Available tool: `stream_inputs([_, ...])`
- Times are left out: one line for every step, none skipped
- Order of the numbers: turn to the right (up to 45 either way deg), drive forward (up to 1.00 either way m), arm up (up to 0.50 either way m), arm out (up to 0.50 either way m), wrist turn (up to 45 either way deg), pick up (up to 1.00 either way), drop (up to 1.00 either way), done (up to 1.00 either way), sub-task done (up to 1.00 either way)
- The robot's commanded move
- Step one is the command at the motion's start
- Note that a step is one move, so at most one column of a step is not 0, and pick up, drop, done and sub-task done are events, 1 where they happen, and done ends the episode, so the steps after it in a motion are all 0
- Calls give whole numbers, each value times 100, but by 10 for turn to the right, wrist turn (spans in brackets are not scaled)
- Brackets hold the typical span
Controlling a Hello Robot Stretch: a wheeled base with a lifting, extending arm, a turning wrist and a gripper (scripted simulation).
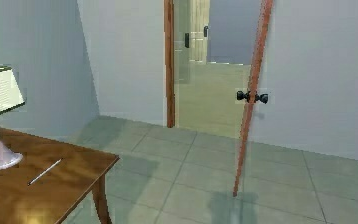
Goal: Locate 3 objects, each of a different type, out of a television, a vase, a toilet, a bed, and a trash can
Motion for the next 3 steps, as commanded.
stream_inputs([-450,0,0,0,0,0,0,0,0])
stream_inputs([-210,0,0,0,0,0,0,0,0])
stream_inputs([0,0,0,0,0,0,0,0,100])
